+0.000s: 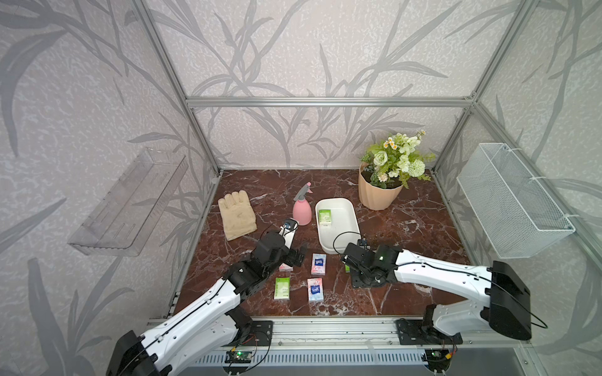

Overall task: Take the pocket tissues out of the storage box
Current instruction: Place the pocket tissues at the center of the board.

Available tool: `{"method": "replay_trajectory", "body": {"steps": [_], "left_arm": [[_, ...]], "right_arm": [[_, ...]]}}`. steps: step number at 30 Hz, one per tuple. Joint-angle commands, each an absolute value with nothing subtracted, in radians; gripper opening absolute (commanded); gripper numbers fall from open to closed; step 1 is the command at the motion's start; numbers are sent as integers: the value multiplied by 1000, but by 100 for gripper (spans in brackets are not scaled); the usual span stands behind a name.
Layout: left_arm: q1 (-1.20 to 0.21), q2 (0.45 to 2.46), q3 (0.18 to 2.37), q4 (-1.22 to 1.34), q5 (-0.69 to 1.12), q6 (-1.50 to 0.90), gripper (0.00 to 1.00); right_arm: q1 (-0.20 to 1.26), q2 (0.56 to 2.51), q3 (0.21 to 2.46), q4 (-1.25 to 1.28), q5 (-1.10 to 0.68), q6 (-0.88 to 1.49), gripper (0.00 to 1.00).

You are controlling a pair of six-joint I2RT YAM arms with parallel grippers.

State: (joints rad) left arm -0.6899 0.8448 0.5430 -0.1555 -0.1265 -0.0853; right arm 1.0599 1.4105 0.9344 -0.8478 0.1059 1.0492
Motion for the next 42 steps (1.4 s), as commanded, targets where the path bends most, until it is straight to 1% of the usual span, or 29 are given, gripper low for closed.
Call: {"method": "replay_trajectory", "body": {"steps": [1,13,21,26,30,33,36,42], "left_arm": [[-684,843,526,-126,-117,-75,100],[-685,851,522,-123,-122,-75,100],[-685,864,523,-120,-121,-74,100],[-686,866,522,-120,-121,-72,100],[-685,866,522,-120,-123,-72,100],[-686,863,520,-118,-121,-72,100],[-685,863,517,-114,-117,-72,100],[-685,864,517,-110,-116,-76,100]], "right_arm": [[1073,1451,913,-777,61,1091,55],[1075,1560,865,-691,17,1094,55],[1075,1591,862,-700,2,1086,57],[1075,1574,888,-757,23,1078,63],[1075,1537,940,-842,71,1064,76],[1074,1508,988,-895,119,1053,81],[1058,1484,1040,-921,151,1031,84],[993,1473,1147,-890,232,945,85]]}}
